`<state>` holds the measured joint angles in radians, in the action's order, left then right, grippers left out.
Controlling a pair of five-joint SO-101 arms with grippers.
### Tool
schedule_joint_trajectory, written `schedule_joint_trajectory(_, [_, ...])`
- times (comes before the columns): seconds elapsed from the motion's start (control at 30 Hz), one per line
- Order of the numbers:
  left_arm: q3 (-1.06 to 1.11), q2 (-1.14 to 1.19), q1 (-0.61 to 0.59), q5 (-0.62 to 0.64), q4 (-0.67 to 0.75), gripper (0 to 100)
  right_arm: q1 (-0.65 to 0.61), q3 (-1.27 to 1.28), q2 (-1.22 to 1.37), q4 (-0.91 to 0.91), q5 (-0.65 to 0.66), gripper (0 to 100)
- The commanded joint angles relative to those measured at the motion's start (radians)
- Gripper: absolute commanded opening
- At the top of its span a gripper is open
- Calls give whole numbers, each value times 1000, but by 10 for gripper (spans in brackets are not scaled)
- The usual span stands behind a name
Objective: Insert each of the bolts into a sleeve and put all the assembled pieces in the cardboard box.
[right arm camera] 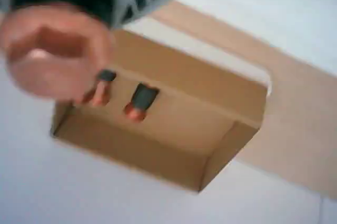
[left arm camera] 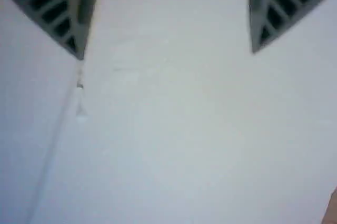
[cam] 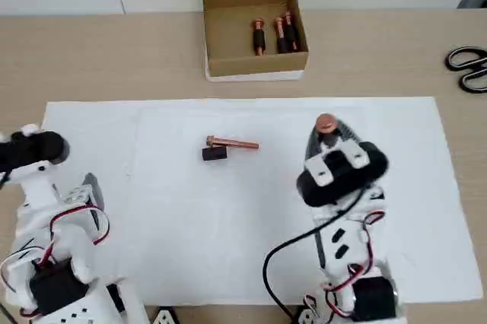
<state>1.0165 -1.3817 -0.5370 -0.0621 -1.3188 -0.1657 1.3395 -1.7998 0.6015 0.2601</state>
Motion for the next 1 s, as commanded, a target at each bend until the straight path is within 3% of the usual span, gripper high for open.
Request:
schedule_joint_trajectory(0.0, [-4, -6, -12, -29, -6, 194, 27, -173, -2, -36, 11, 4])
schedule_joint_trajectory(0.17, [24, -6, -15, -32, -2, 193, 27, -304, 147, -217, 71, 4])
schedule_joint_trajectory(0.47, [76, -6, -61, -32, 0, 193, 21, -672, 690, -495, 80, 4])
schedule_joint_trajectory(0.97, [81, -6, -89, -32, 0, 193, -33, -1244, 1633, -552, 81, 4])
